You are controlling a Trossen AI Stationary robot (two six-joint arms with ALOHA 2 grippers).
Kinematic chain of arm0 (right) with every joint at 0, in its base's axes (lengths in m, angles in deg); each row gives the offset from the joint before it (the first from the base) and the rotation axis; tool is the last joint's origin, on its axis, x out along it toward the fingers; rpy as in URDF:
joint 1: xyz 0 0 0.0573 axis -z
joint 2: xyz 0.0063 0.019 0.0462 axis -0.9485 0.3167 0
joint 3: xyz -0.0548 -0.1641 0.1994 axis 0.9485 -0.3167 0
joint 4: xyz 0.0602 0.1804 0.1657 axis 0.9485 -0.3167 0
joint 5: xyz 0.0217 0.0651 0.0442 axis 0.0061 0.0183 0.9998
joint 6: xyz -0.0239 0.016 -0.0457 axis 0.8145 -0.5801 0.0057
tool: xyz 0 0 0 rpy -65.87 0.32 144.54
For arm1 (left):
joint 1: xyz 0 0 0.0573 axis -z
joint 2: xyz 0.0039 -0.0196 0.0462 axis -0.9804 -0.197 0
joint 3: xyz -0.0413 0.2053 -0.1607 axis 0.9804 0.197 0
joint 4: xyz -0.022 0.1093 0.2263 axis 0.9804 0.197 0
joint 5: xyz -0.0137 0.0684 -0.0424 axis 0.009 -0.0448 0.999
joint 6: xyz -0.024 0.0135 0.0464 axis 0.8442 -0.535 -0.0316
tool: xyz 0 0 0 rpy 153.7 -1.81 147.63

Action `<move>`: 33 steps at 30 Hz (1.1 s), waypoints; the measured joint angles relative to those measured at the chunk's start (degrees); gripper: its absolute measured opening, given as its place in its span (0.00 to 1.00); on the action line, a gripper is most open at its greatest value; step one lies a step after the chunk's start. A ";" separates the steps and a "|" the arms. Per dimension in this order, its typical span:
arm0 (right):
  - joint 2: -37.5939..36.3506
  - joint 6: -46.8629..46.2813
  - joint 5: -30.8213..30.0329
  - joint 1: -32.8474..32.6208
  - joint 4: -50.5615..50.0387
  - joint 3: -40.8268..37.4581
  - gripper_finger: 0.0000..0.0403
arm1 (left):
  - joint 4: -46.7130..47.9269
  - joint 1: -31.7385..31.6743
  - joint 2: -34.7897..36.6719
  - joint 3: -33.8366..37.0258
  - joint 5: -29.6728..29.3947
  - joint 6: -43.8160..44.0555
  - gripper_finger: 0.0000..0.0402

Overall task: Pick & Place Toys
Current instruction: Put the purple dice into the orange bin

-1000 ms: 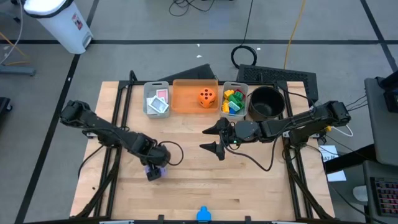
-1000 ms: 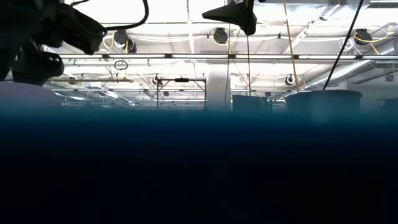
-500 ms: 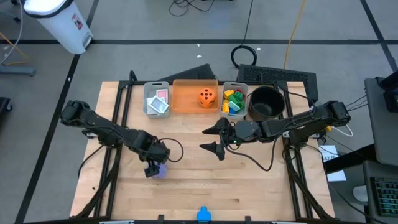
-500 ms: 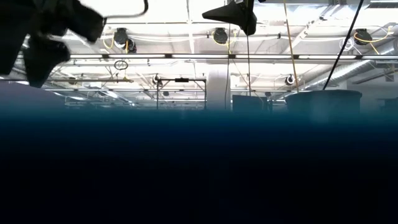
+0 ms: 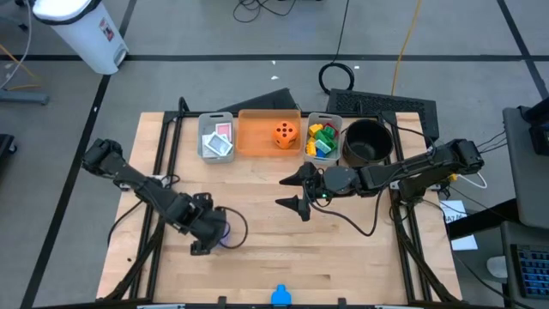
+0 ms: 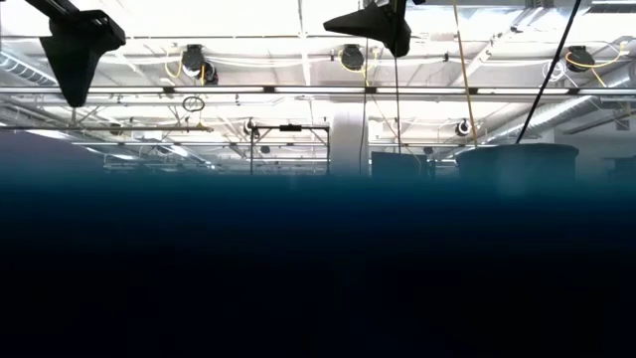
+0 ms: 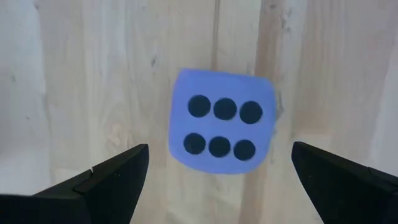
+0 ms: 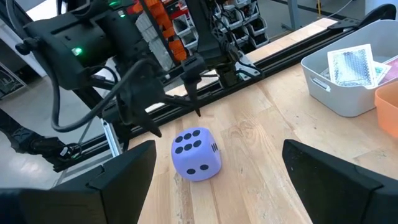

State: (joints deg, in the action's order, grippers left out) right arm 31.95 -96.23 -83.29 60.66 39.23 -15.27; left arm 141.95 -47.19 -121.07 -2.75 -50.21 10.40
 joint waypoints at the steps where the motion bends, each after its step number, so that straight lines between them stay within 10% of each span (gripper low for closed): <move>1: 0.00 0.02 -0.02 0.00 0.00 0.00 0.85 | 0.05 0.34 0.00 0.00 -0.86 -0.13 0.99; 33: 0.00 0.64 -0.17 0.00 -0.35 0.00 0.85 | -0.87 0.41 -7.97 0.46 -1.65 -0.47 1.00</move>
State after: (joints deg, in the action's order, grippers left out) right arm 31.95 -95.59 -83.46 60.66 38.88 -15.27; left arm 141.08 -46.78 -129.04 -2.29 -51.86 9.93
